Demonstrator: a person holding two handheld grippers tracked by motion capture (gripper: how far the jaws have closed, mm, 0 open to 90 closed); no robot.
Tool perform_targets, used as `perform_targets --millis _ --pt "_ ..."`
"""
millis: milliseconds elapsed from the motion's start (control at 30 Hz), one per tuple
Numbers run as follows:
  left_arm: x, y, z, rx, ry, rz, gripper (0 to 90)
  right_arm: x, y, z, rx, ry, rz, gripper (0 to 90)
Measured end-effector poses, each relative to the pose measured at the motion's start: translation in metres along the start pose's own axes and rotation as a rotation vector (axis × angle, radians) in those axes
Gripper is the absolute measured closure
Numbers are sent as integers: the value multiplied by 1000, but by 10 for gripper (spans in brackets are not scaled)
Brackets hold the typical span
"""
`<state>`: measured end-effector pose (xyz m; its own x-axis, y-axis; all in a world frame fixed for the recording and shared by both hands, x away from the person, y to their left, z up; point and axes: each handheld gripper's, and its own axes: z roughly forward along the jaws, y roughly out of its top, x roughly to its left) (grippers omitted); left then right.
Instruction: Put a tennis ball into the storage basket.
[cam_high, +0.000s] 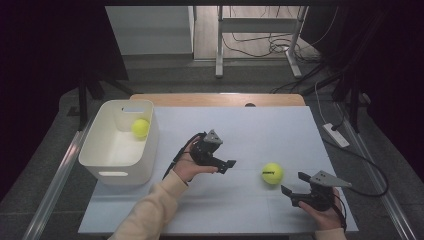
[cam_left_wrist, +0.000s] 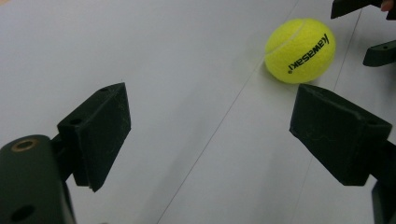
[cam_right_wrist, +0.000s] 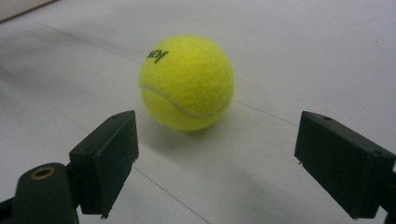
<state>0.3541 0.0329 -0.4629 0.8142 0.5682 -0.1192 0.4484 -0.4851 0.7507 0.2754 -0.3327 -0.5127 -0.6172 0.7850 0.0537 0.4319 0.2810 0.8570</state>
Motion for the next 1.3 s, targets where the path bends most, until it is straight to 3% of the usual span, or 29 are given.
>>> perform_targets --millis 900,1300 --pt "-11 13 25 20 -34 14 129 0 0 1 -2 6 0 135" --pt "-21 22 38 31 -71 39 123 0 0 1 0 10 -3 135"
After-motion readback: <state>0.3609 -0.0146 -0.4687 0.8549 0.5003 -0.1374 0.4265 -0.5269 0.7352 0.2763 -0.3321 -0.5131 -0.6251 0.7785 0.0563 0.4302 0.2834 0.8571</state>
